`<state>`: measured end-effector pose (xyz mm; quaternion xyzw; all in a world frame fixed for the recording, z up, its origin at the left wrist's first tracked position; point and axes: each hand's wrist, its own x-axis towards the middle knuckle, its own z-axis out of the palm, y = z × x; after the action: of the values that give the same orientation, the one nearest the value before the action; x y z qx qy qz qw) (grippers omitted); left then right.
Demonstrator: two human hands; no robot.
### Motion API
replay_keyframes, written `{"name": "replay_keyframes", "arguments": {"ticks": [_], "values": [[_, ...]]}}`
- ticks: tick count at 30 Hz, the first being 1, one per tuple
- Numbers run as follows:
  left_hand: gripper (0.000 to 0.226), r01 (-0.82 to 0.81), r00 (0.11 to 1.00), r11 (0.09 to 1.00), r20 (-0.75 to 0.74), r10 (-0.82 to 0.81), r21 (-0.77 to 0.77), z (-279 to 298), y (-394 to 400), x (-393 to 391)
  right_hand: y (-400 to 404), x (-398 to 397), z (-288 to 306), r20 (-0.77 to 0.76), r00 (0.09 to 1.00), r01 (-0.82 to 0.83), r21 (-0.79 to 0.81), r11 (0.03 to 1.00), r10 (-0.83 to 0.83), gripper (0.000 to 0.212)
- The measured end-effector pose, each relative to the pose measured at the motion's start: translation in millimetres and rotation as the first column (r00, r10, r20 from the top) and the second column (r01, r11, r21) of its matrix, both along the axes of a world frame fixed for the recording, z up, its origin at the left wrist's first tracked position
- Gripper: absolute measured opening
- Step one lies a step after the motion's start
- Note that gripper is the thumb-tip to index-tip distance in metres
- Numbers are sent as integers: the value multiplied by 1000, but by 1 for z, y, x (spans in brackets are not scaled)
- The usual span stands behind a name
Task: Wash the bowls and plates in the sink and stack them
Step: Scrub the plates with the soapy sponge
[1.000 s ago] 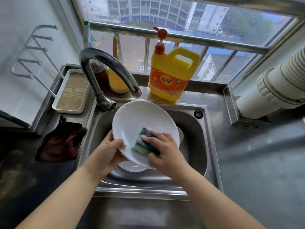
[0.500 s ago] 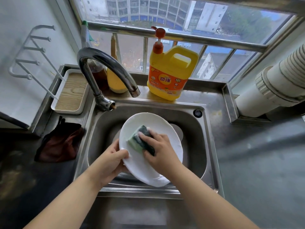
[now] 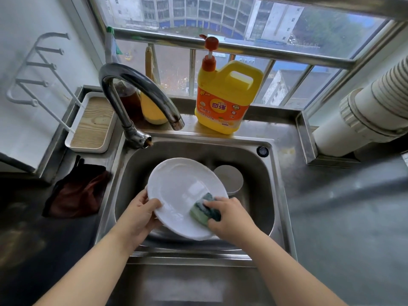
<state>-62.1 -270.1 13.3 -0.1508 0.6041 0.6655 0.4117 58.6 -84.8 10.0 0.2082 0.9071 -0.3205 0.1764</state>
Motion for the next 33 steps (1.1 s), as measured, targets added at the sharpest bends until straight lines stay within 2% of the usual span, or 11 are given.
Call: {"name": "replay_keyframes", "arguments": {"ticks": [2,8,13,17,21,25,27,29,30,31,33], "values": [[39,-30,1000,998,8,30,-46,-7,-3,-3,3,7,-5,33,998,56,-45,997,-55,50],[27,-45,999,981,12,48,-191,-24,-10,-13,32,24,-21,29,909,416,-124,901,-416,50],[26,-38,999,967,14,43,-253,-30,-6,-14,59,9,-36,-18,868,495,-62,867,-497,51],[25,-41,998,955,25,51,-293,-35,-6,-19,77,-20,-59,-59,890,453,1,891,-452,34],[24,-50,998,945,6,55,-324,-42,-4,-24,93,-50,-90,-48,930,367,104,924,-364,36],[25,-77,997,938,-4,81,-338,-42,-6,-23,97,-65,-109,132,966,179,272,945,-221,41],[26,-86,996,936,-5,90,-342,-41,-9,-23,89,-61,-106,49,988,121,340,933,-146,38],[25,-91,996,932,-21,90,-351,-40,-12,-23,75,-53,-100,-151,987,96,330,939,-48,27],[26,-93,996,929,-34,86,-357,-39,-13,-23,67,-49,-97,-188,982,61,291,955,-6,21],[27,-93,996,928,-49,80,-361,-37,-13,-23,59,-44,-96,-159,987,13,235,972,25,18],[29,-85,995,926,-84,58,-367,-34,-14,-22,45,-37,-104,47,999,-30,130,991,24,18]]}}
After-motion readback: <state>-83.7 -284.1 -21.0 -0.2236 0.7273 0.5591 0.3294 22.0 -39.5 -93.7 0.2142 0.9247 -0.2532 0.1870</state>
